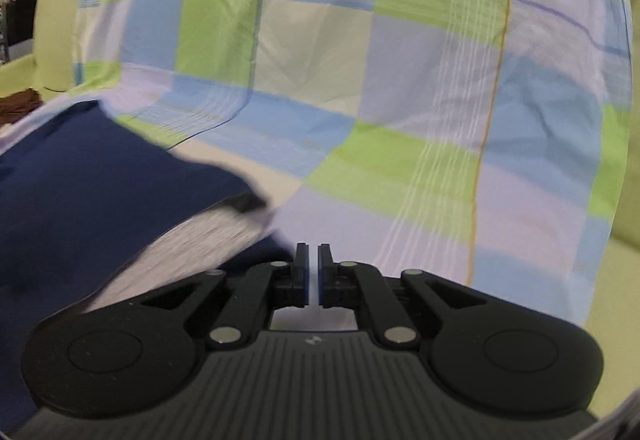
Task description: Fold clothes
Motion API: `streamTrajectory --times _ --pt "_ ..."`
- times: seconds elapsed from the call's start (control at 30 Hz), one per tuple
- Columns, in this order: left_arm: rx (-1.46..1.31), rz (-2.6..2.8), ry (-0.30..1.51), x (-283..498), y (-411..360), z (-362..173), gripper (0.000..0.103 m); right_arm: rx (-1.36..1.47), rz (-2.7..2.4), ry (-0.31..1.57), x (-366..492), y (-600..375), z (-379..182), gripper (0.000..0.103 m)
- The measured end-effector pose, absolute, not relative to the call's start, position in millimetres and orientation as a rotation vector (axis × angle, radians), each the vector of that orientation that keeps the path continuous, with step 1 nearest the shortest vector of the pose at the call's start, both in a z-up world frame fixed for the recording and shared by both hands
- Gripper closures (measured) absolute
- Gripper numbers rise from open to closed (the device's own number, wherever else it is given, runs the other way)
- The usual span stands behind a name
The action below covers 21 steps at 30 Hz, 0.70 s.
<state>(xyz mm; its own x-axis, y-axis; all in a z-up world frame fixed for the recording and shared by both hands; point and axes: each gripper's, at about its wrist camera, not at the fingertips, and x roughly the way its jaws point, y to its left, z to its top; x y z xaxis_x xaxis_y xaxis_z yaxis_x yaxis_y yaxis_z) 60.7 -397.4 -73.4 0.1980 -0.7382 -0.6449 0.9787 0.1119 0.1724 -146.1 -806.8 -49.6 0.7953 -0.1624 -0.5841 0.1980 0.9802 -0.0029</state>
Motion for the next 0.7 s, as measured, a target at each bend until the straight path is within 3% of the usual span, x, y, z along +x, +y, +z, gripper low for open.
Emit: streamTrajectory --times 0.17,0.2,0.27,0.37,0.47,0.5,0.53,0.7 --pt "0.659 -1.322 0.441 55 -400 -67 0.101 0.128 -0.221 0.581 -157 -790 -56 0.083" --pt "0.662 -1.321 0.440 54 -401 -66 0.101 0.104 -0.241 0.578 -157 -787 -56 0.076" --pt "0.673 -1.318 0.436 53 -402 -64 0.101 -0.082 -0.229 0.609 -149 -776 -55 0.062" --pt "0.670 -1.310 0.438 55 -404 -62 0.101 -0.383 -0.179 0.662 -135 -761 -56 0.060" --pt "0.659 -1.300 0.439 55 -406 -61 0.101 -0.423 -0.089 0.706 -120 -766 -53 0.067" --pt "0.656 -1.298 0.438 55 -406 -61 0.101 -0.391 -0.071 0.715 -114 -770 -52 0.077" --pt "0.653 -1.295 0.437 55 -407 -61 0.101 -0.360 -0.052 0.724 -109 -773 -51 0.096" --pt "0.661 -1.297 0.442 54 -407 -60 0.100 -0.101 -0.065 0.623 -93 -787 -50 0.100"
